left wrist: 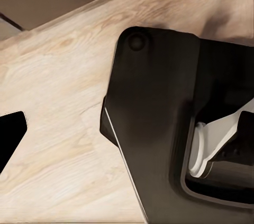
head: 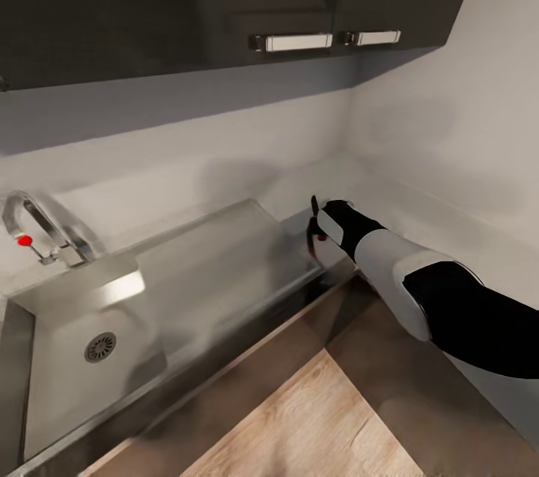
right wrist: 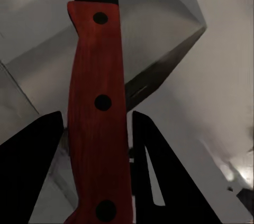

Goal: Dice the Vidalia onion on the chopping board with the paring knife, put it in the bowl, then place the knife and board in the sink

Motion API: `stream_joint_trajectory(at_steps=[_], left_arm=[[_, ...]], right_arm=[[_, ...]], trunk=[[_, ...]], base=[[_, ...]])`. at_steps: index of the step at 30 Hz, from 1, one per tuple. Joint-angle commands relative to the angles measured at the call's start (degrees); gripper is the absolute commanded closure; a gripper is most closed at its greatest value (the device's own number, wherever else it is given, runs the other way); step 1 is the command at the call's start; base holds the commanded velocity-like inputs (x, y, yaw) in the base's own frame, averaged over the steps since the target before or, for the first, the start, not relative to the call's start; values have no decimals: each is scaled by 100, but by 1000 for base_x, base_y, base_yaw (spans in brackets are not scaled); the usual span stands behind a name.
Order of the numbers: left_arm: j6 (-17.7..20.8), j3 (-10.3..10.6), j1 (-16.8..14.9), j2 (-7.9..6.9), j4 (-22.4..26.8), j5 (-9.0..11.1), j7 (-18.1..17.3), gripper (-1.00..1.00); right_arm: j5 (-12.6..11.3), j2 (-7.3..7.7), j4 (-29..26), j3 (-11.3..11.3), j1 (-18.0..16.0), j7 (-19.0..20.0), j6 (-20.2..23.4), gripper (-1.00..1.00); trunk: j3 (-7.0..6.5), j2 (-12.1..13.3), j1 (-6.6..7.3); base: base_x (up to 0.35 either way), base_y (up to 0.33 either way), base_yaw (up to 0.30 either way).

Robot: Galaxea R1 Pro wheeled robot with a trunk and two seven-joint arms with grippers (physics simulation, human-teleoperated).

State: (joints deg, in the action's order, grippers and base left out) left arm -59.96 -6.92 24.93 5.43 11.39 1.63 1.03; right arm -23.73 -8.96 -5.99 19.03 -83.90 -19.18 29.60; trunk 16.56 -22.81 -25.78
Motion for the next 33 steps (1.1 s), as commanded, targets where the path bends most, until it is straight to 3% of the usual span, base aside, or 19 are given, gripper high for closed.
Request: stream_joint_trajectory(at_steps=[1,33], left_arm=[[-4,6,3,2,12,12,11,-100],[-4,-5,3,10,-234,4,2,-100]], right_arm=[[-61,0,-8,50,-4,-33,27,100],[-61,-9,1,55,-4,-28,19,100]], trunk=[[1,-11,-1],[-273,-11,-1]], base=[[-290,136,123],[-290,136,153]])
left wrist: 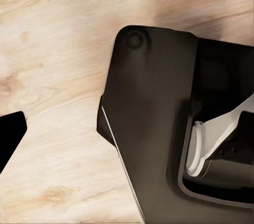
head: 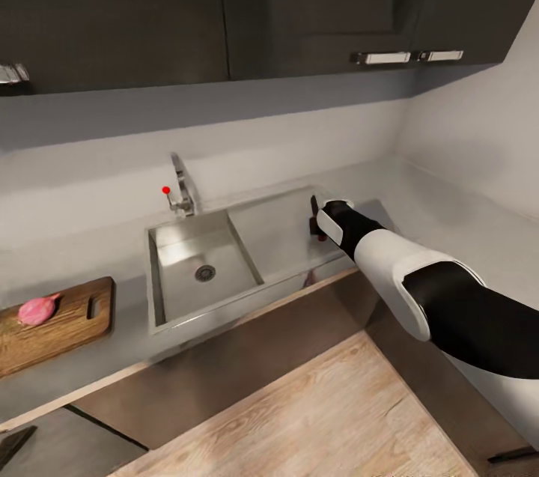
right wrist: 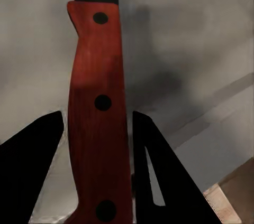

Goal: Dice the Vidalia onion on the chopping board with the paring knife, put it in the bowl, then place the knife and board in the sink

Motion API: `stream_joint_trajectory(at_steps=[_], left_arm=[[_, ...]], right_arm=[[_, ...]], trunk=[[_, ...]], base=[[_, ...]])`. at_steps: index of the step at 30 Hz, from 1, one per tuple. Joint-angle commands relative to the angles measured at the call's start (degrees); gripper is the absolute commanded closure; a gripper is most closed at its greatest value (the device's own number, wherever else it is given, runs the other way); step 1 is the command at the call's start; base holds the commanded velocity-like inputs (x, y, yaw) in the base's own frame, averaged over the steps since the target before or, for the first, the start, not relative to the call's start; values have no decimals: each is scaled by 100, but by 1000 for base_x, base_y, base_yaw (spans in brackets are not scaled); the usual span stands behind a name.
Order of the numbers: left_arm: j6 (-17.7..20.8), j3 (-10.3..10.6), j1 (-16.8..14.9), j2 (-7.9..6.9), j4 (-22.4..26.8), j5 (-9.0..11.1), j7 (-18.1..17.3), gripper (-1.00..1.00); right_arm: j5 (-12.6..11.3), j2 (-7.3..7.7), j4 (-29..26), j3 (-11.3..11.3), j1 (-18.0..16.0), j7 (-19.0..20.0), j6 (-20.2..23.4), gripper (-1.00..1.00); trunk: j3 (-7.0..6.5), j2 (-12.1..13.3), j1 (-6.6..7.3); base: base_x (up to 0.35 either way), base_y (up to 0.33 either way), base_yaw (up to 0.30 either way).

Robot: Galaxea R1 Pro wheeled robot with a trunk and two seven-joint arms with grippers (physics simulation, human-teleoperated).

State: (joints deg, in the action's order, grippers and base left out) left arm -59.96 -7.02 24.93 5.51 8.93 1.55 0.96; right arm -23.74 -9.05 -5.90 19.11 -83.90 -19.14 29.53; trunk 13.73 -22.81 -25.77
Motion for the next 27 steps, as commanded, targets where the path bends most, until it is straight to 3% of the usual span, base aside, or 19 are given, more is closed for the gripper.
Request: stream_joint_trajectory(at_steps=[1,27], left_arm=[[-4,3,3,2,13,12,10,-100],[-4,-1,3,1,13,18,14,-100]], right_arm=[[-61,0,-8,49,-4,-31,27,100],[-61,-5,-14,49,-4,-19,-31,100]], trunk=[[2,-11,-1],[-211,-11,-1]], base=[[-290,136,172],[-283,168,173]])
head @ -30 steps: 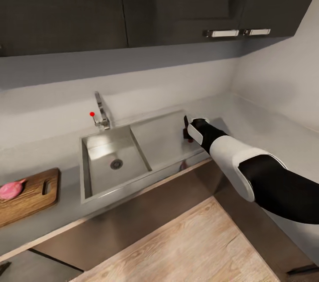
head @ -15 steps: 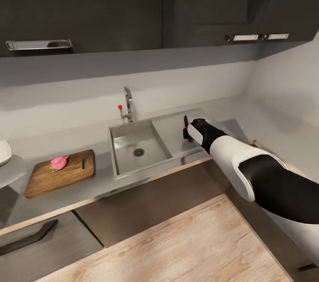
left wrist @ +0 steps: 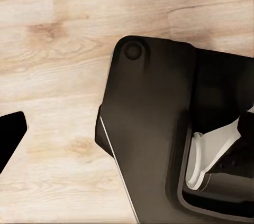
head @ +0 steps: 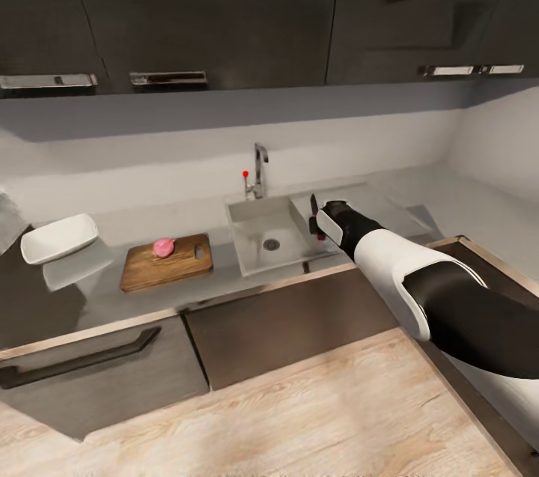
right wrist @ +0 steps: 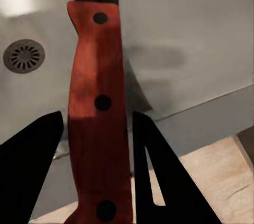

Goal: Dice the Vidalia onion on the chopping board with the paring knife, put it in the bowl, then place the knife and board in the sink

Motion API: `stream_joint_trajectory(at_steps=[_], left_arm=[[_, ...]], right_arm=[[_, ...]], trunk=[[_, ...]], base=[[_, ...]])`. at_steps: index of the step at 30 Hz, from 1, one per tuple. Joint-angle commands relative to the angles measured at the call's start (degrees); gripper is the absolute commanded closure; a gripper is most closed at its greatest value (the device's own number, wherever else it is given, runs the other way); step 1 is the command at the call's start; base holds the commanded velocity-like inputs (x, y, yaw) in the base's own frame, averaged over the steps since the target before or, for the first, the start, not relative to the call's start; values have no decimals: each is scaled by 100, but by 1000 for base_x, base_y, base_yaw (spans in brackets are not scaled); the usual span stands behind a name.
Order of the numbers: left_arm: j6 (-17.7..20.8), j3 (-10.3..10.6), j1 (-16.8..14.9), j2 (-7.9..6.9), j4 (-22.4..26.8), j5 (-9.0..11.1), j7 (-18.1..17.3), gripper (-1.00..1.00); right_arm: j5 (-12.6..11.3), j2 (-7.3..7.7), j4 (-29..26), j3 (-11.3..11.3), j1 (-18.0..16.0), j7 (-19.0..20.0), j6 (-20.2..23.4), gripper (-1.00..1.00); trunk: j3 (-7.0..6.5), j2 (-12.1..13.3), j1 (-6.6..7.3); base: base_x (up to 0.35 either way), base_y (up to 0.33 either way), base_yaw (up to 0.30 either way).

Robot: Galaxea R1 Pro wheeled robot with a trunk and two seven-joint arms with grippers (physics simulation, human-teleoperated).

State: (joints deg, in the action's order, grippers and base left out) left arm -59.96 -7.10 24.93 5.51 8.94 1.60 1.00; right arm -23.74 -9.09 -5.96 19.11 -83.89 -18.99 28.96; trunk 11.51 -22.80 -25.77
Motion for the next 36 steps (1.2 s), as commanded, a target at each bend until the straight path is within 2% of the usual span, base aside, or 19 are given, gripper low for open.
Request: stream_joint_trajectory(at_steps=[1,5,8,14,16,22,28,36], left_arm=[[-4,2,3,2,13,11,11,-100],[-4,-1,-4,3,44,8,12,-100],[-4,-2,-11,3,71,4,4,-100],[-4,-2,-14,-15,81,-1,-13,-100],[-4,-5,-21,-15,82,-2,-19,-100],[-4,-11,-23,-15,82,-2,-1,-100],[-4,-11,-24,-11,83,-2,6,-100],[-4,-11,-24,-13,83,1,24,-100]], right_arm=[[-61,-17,-12,49,-4,-29,-103,100],[-55,-91,-11,49,-4,37,-730,100],[-28,-91,2,56,-4,430,-1350,100],[-6,-91,38,63,-1,656,-1643,100],[4,-91,64,65,25,948,-1815,100],[148,-91,76,76,201,1428,-1919,100],[443,-91,77,75,244,1492,-1921,100],[514,-91,81,78,254,1503,-1921,100]], trunk=[[3,-12,-1],[-30,-12,-1],[-53,-12,-1],[-91,-12,-1],[-101,-12,-1],[-111,-12,-1],[-112,-12,-1],[-112,-12,-1]], base=[[-260,205,173],[-258,202,173],[-153,93,172],[-32,16,165],[-3,2,145],[-1,0,46],[0,0,3],[0,0,0]])
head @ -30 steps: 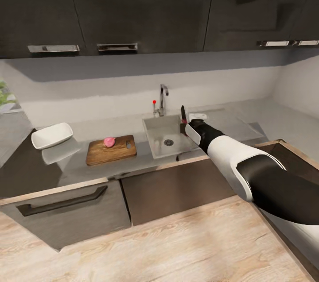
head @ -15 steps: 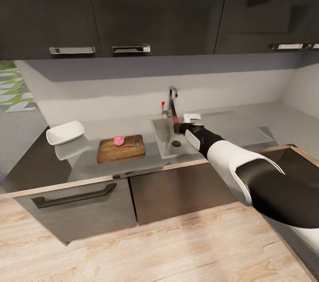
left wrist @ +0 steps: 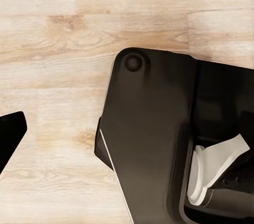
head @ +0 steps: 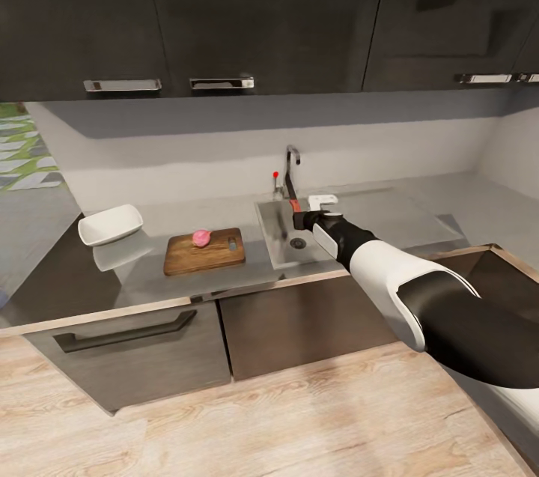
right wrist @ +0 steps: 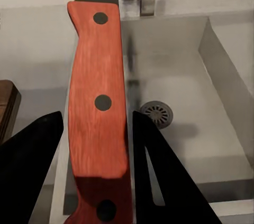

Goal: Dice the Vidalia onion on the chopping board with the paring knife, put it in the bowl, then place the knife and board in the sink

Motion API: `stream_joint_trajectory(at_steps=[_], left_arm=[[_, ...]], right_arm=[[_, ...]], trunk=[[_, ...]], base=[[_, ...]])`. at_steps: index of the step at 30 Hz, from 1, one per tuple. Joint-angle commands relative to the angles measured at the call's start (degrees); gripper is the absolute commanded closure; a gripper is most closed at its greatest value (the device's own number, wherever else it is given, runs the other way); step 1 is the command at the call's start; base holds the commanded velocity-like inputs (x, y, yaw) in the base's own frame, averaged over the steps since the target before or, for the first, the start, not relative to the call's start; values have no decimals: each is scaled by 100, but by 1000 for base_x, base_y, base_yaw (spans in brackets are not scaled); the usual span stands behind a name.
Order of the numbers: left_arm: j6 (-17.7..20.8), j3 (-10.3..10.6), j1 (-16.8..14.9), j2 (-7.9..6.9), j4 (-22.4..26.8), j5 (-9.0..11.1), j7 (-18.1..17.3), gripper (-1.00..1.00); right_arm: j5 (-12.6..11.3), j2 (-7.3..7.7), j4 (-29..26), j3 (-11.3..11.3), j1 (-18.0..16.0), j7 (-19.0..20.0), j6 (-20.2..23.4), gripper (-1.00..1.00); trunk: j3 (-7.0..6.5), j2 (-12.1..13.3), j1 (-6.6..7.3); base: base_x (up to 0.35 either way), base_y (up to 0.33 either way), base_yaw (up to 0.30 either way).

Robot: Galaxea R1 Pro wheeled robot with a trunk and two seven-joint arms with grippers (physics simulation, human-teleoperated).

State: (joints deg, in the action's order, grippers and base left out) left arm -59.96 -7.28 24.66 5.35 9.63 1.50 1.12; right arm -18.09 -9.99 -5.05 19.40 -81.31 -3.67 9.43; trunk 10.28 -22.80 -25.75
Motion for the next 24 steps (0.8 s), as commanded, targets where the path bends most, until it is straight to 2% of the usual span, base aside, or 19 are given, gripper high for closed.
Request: stream_joint_trajectory(at_steps=[1,4,6,7,10,13,24], left_arm=[[-4,7,4,0,16,14,15,-100],[-4,7,-1,-6,20,16,19,-100],[-4,3,-3,-7,20,17,20,-100],[-4,1,-4,-8,21,17,20,-100],[-4,1,-5,-8,21,17,20,-100],[-4,-1,-5,-14,21,24,22,-100],[-4,-2,-5,-47,21,34,29,-100]], right_arm=[[-48,0,-8,49,-2,-28,33,100],[-41,0,-9,53,5,65,27,100],[6,0,-7,54,8,289,22,100],[102,0,-6,50,11,472,9,100],[378,0,-6,52,99,647,-165,100],[546,0,-9,50,163,693,-437,100],[629,0,-5,46,497,676,-1299,100]], trunk=[[11,-11,-4],[11,-11,-4],[11,-11,-4],[11,-11,-4],[11,-11,-4],[11,-11,-4],[11,-11,-4]], base=[[0,0,0],[0,0,0],[0,0,0],[0,0,0],[0,0,0],[0,0,0],[0,0,0]])
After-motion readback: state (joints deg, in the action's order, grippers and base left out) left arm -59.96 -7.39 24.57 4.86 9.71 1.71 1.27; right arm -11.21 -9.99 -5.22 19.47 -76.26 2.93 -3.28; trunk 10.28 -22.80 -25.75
